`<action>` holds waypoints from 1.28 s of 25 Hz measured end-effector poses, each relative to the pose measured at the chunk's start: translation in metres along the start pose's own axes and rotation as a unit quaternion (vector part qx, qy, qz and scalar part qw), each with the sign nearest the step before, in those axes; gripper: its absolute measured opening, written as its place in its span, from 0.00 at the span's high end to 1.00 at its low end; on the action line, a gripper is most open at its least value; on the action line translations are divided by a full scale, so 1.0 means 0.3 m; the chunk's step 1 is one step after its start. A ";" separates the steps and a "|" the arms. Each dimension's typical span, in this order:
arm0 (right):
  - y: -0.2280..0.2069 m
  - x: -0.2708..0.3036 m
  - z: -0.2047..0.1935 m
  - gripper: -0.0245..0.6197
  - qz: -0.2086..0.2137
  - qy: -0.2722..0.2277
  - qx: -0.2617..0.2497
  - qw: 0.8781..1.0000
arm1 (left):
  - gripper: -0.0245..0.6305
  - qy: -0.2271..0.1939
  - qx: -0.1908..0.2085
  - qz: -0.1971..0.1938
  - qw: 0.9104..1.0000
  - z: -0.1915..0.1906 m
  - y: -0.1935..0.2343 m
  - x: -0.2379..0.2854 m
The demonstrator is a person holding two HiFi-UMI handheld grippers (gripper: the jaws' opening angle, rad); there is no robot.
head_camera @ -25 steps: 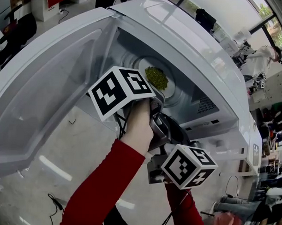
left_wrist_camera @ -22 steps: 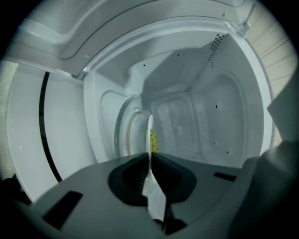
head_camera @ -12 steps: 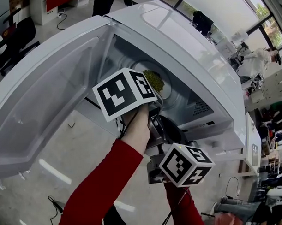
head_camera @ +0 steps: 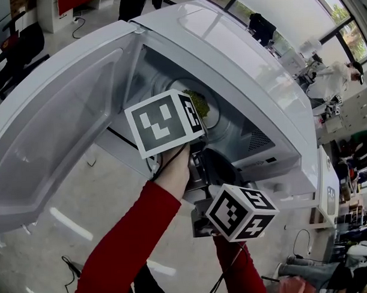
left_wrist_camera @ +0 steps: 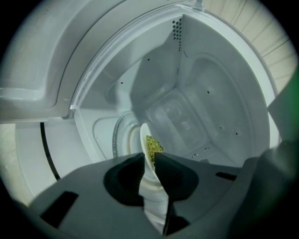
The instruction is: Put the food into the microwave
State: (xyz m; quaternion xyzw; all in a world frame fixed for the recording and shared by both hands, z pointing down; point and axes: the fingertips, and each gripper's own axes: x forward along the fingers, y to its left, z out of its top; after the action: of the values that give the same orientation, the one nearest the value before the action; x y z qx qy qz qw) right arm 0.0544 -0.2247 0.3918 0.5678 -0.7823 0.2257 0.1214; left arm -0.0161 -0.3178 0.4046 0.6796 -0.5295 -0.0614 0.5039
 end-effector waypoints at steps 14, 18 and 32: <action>-0.005 0.013 0.019 0.94 0.002 -0.002 -0.005 1.000 | 0.84 -0.012 0.125 0.065 0.990 0.033 0.034 0.002; -0.003 0.013 0.021 0.94 0.002 -0.002 -0.006 1.000 | 0.83 -0.012 0.135 0.064 0.989 0.034 0.029 0.002; 0.000 0.008 0.022 0.94 0.002 -0.002 -0.007 1.000 | 0.79 -0.013 0.213 0.074 0.974 0.030 0.015 0.013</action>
State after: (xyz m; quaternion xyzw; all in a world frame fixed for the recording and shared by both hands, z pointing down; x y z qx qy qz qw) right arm 0.0540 -0.2298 0.3871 0.5659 -0.7851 0.2198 0.1232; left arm -0.0230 -0.3262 0.4054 0.7295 -0.5858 0.0810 0.3436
